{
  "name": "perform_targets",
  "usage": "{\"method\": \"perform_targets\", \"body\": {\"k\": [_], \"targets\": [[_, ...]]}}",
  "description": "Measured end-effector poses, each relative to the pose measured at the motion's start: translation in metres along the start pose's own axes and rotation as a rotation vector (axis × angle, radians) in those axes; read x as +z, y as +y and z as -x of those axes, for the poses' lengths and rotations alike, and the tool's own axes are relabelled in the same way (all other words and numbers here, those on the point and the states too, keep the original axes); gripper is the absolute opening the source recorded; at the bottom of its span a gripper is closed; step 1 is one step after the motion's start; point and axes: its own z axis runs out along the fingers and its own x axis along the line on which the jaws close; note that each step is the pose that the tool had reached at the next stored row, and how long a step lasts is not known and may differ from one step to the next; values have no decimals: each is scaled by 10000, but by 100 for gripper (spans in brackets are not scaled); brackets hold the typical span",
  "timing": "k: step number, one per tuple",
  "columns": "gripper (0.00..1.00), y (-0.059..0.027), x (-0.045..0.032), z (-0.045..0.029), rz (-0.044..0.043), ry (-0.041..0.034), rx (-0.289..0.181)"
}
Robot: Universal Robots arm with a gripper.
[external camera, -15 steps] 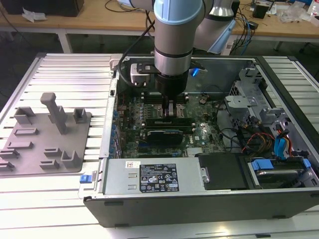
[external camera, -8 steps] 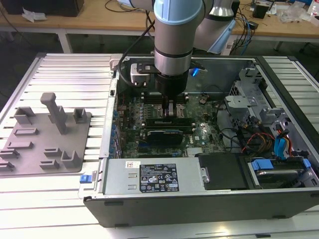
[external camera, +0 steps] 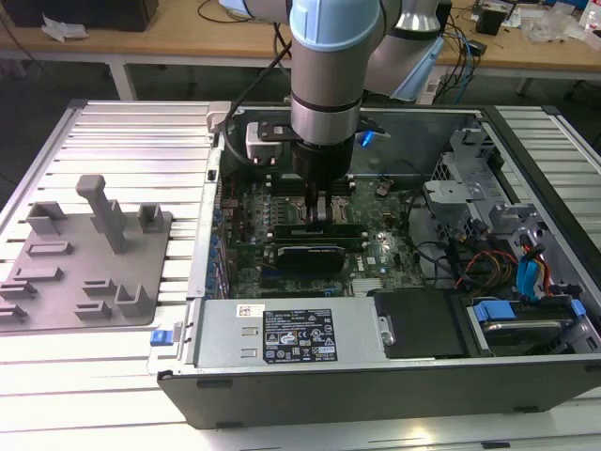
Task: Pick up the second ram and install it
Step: 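Insert the second ram into the second slot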
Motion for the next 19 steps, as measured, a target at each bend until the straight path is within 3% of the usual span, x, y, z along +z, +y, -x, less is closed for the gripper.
{"method": "perform_targets", "body": {"k": [19], "targets": [[10, 2, 99, -1, 1, 1, 0]]}}
